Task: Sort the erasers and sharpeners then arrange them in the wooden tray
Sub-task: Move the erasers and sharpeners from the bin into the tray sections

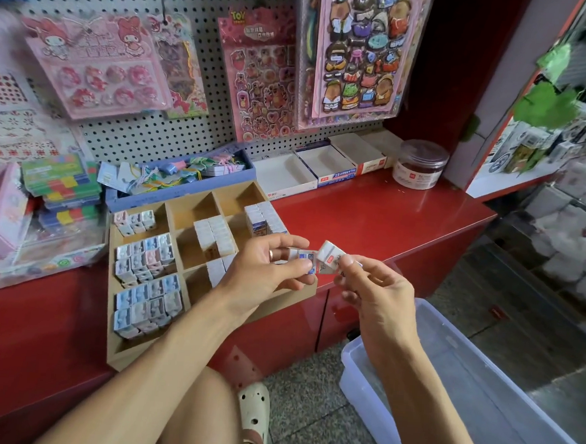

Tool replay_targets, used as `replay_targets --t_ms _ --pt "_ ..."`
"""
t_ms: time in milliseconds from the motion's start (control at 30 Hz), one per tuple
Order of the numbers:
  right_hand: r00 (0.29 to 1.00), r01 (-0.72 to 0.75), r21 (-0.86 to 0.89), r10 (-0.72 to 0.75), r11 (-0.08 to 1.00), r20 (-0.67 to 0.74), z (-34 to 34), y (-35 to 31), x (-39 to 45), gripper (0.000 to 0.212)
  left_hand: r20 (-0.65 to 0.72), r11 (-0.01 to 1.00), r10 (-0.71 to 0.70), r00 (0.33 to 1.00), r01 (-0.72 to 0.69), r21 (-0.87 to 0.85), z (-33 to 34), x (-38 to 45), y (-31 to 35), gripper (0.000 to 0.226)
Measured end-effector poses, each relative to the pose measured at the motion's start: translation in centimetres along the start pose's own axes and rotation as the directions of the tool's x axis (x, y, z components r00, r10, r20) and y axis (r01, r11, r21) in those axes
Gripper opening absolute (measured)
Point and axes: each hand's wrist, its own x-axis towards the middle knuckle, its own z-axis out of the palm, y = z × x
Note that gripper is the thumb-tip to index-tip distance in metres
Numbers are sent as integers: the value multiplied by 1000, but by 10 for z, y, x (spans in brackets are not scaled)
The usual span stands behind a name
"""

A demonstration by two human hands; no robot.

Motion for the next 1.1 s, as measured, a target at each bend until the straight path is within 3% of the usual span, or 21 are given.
replay_targets --t_ms 267,433,600,767,833,867,967,1100 --pt "990 -5 2 5 1000 139 8 -10 -5 24 106 968 -35 994 60 -243 1 -1 10 32" --pt "988 -17 -71 28 997 154 8 -10 -4 27 63 999 16 998 -19 48 -7 8 12 29" --pt "982 -9 -102 28 995 188 10 -3 -1 22 135 965 27 990 -61 255 -16 14 19 42" --pt "994 1 -31 3 1000 113 19 12 6 41 108 926 93 990 -126 355 -16 18 17 59" --pt "997 8 -34 -5 999 71 26 18 8 30 41 907 175 984 -177 381 -11 19 14 59" --pt "997 -5 -25 7 1000 71 30 18 8 22 20 894 207 978 -198 403 -10 19 13 59" --pt "991 -68 1 67 998 113 34 19 10 34 36 836 250 967 -235 495 -11 23 10 56" --pt "977 -136 -54 143 989 156 30 24 14 36 57 785 243 968 -230 576 -14 28 9 52"
